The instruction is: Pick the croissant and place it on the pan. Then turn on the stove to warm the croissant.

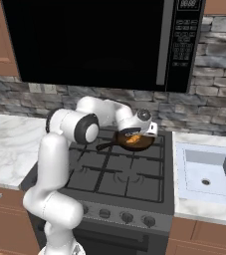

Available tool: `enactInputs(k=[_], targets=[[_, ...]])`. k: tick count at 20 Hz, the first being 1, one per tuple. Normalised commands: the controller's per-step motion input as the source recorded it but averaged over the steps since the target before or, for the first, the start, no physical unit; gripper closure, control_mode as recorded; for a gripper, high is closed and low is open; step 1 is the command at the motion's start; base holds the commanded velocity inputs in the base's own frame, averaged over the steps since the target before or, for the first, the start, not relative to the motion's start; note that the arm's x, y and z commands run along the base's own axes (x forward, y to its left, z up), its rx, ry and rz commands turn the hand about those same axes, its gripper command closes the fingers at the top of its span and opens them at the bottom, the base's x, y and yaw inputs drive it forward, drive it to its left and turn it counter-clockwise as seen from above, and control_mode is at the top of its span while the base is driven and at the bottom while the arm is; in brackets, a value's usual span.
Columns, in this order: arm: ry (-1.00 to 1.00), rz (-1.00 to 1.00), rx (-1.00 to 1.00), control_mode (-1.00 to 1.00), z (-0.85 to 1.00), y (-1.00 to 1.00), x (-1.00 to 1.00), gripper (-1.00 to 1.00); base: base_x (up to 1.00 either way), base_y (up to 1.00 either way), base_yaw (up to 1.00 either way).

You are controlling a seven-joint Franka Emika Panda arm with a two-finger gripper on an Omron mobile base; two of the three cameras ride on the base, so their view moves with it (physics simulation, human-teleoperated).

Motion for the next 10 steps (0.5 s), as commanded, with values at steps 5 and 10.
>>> enactInputs(k=[5,10], targets=[[-0.05,0.00,0.00,-1.00,0.26,0.12,-0.29,-1.00,0.00,0.00,0.00],[-0.13,0.00,0.00,-1.00,0.29,0.11,-0.31,-1.00,0.00,0.00,0.00]])
